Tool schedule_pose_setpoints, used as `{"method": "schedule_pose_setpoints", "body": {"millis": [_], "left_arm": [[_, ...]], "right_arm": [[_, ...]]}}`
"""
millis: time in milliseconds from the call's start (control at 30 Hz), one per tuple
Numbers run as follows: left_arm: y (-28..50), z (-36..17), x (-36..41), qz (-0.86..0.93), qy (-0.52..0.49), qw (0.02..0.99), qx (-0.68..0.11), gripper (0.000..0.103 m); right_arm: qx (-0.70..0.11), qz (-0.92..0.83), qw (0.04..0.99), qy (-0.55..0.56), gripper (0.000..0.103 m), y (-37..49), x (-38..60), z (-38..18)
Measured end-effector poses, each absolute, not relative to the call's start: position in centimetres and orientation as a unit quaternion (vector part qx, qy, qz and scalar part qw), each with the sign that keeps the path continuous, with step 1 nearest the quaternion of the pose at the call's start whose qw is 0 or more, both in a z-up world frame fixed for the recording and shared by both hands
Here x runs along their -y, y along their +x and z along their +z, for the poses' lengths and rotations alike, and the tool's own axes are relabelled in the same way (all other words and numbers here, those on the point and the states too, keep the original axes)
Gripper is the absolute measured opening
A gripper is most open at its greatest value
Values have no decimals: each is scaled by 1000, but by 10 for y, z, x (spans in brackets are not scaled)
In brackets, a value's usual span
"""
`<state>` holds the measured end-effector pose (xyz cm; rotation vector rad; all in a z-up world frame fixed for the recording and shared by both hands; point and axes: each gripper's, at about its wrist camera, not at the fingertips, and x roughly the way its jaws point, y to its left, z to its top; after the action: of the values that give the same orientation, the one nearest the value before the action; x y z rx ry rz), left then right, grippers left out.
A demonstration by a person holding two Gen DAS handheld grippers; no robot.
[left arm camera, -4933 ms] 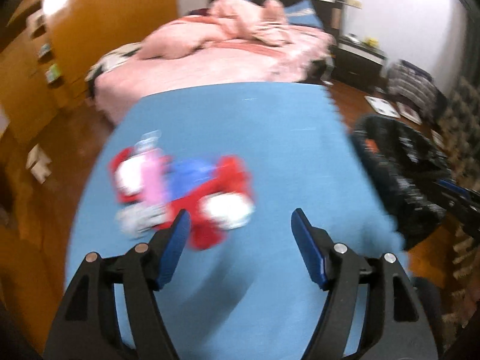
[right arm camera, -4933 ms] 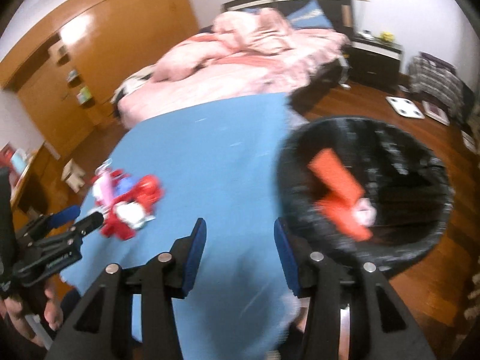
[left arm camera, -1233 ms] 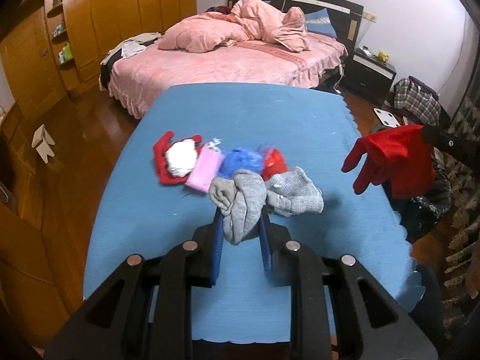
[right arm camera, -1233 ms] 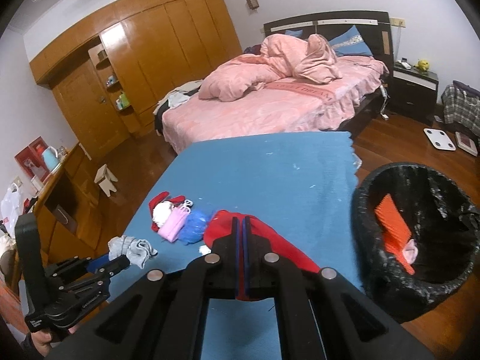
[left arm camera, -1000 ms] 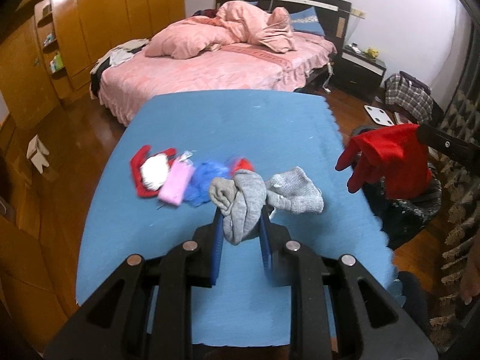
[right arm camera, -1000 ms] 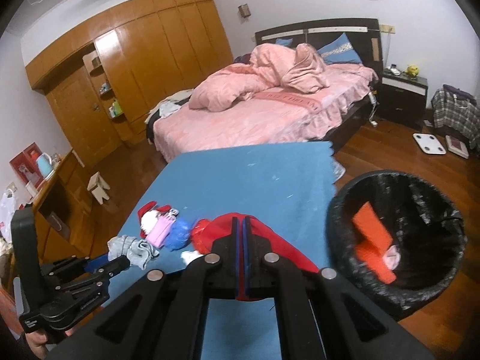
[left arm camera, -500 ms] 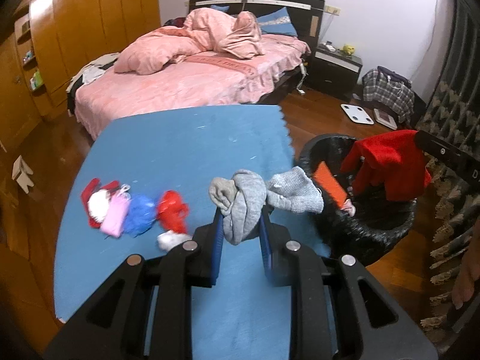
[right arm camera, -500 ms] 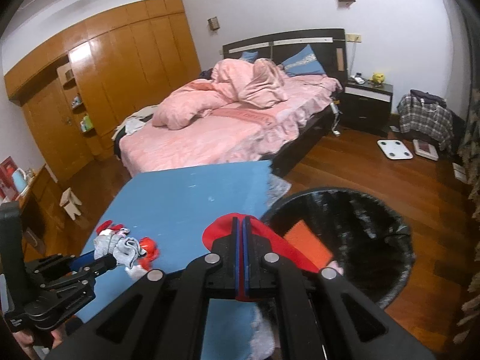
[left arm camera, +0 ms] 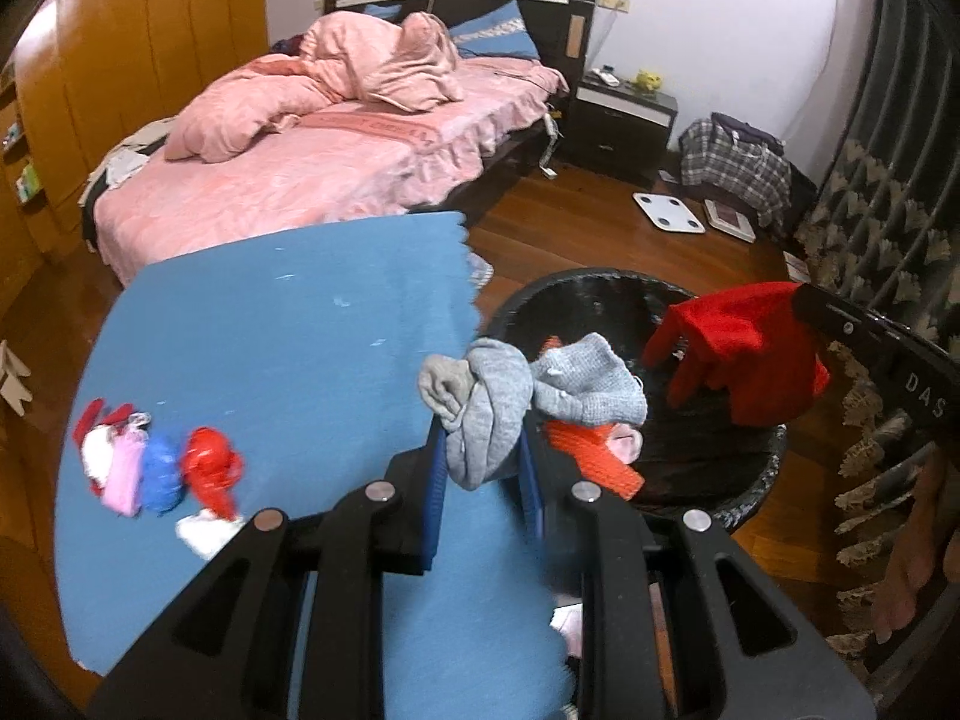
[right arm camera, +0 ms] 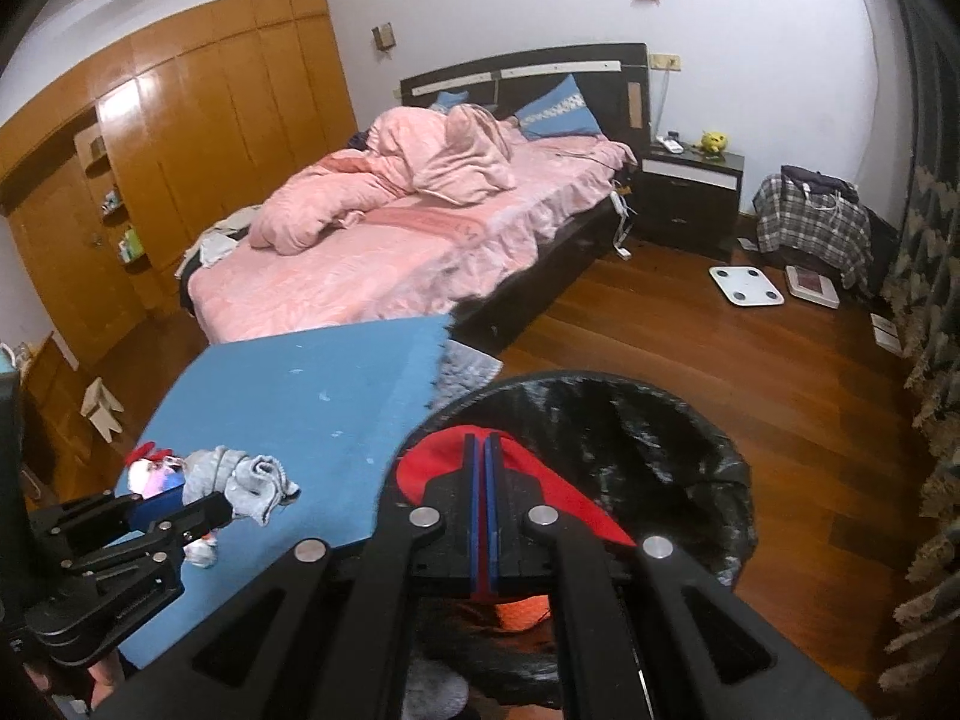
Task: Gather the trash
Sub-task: 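Carry the grey socks and red cloth with both tools over the black bin, then open both tools to drop the socks and red cloth into the bin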
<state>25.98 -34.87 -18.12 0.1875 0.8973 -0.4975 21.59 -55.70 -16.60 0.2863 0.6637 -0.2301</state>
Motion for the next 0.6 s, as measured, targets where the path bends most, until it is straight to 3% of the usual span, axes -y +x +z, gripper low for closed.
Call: {"method": "schedule_pose_setpoints", "body": {"millis": [367,467,533,567,600], "left_arm": [[283,-221,424,-280,103,843,-448,22],[291,-237,442,-296,110,832,-457,31],[296,-254,450,-295,123,827,-463,50],[297,-261,451,-297,127,824,-465,58],[297,-264,449,-296,131,824,-465,58]], "right_arm": [[-362,-131,910,154,2,239,612,-208],[-374,-136,904,157,3,248,622,-221],[-392,-136,895,166,10,253,628,-235],[-399,-140,891,169,25,253,631,-243],[-405,-144,887,171,33,251,632,-251]]}}
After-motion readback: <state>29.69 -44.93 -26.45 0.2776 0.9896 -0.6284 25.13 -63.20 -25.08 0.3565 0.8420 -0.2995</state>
